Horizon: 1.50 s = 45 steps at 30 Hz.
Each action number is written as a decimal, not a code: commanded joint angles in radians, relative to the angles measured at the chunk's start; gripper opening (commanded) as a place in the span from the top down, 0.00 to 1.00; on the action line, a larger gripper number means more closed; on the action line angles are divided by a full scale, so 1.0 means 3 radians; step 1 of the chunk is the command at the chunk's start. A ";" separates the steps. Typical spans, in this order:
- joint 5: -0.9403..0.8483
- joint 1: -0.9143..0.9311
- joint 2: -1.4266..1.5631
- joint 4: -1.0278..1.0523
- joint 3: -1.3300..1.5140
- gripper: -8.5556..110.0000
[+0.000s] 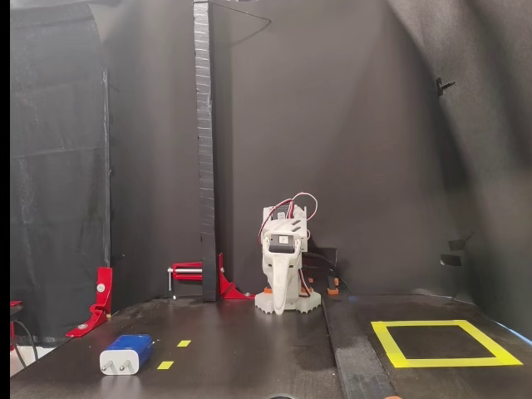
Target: Grasp the block and place it in the designated area.
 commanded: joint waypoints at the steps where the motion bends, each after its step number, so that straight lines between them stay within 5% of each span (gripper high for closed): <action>1: -0.0010 0.0020 0.0036 -0.0005 0.0020 0.93; 31: -0.0010 0.0041 0.0036 -0.2465 0.0020 0.93; 45: -0.0015 0.0072 0.0036 -0.2598 0.0020 0.93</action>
